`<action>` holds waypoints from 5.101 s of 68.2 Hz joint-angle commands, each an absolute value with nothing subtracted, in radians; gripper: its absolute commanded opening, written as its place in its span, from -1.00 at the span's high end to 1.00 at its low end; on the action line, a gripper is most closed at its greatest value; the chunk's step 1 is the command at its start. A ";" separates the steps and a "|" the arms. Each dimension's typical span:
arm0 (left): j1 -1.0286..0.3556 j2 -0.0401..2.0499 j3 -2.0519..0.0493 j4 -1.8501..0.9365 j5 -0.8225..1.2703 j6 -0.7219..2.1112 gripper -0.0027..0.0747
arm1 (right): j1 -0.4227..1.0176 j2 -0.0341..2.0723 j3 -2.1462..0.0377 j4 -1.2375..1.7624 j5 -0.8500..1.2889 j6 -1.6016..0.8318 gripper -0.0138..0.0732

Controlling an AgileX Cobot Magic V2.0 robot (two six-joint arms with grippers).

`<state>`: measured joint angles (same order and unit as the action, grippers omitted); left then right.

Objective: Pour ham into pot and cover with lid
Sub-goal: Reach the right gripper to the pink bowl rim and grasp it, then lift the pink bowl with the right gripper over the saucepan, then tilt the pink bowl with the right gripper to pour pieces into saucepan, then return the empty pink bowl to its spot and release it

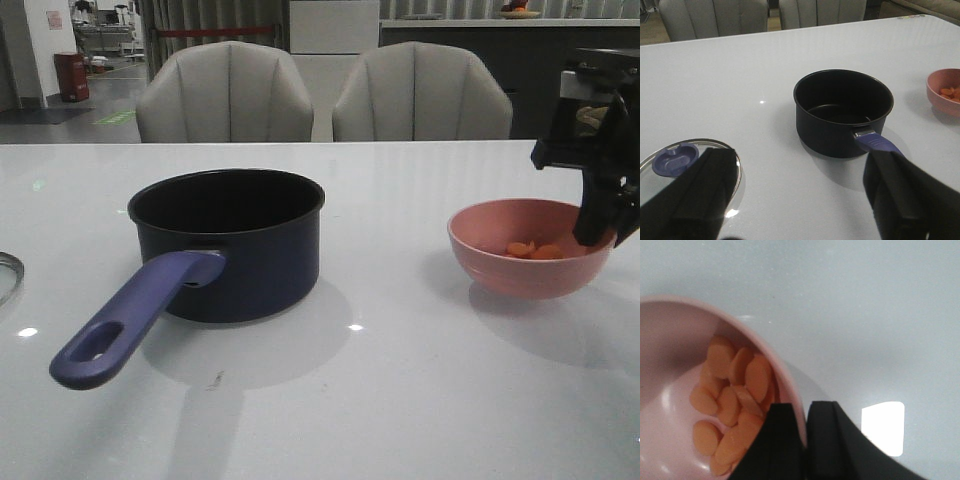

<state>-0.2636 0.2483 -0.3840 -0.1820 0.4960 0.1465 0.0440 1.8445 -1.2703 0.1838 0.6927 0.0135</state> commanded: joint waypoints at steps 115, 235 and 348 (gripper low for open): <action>-0.261 0.256 -0.412 -0.190 0.426 0.146 -0.50 | 0.654 1.730 -1.252 0.167 -0.600 -0.617 0.37; -0.261 0.256 -0.412 -0.190 0.426 0.146 -0.50 | 0.512 1.582 -1.250 0.999 0.085 -0.977 0.37; -0.261 0.256 -0.412 -0.190 0.426 0.146 -0.50 | 0.027 1.607 -1.252 0.118 0.544 -0.160 -0.41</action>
<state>-0.2636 0.2483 -0.3840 -0.1820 0.4982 0.1465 0.0304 1.7463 -1.2241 0.1293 0.5915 -0.1402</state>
